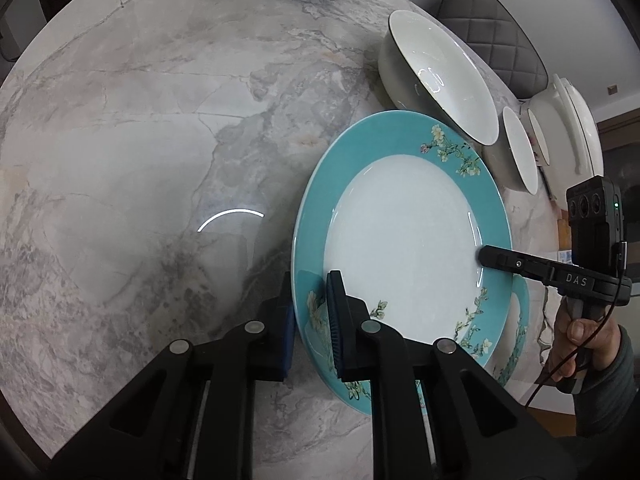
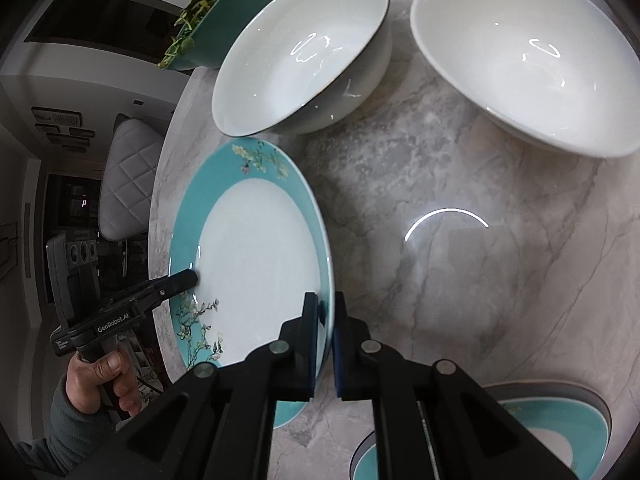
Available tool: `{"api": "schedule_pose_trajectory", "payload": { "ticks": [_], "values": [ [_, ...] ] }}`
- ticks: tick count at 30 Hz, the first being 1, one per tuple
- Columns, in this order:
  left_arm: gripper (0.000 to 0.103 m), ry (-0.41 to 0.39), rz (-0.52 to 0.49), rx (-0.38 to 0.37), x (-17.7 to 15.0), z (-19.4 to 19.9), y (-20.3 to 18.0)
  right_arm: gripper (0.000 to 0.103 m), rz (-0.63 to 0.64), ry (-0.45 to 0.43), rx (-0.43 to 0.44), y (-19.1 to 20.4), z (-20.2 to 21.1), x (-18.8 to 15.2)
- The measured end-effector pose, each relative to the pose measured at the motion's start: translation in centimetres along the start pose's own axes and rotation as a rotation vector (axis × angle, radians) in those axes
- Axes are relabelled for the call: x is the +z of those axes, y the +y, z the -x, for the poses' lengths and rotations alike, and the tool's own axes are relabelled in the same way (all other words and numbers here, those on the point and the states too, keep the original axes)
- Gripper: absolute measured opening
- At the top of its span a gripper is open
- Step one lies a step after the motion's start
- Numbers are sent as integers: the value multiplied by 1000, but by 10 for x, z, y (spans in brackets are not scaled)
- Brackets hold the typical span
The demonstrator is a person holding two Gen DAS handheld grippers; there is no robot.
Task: Organize plates and bowls
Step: 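Lift the large teal floral plate by its rim with both tools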
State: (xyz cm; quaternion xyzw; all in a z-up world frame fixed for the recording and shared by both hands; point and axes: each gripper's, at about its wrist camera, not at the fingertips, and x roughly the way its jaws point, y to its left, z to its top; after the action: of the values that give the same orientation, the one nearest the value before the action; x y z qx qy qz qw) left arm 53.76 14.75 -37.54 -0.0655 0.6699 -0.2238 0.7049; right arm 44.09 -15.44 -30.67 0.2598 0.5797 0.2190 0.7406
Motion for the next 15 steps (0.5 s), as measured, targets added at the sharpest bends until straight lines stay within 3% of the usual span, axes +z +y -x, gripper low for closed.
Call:
{"api": "schedule_pose_trajectory", "payload": {
  "ticks": [15],
  "values": [
    [12, -21, -6, -11, -48, 31, -40, 8, 2, -46, 33, 2, 36, -31]
  ]
}}
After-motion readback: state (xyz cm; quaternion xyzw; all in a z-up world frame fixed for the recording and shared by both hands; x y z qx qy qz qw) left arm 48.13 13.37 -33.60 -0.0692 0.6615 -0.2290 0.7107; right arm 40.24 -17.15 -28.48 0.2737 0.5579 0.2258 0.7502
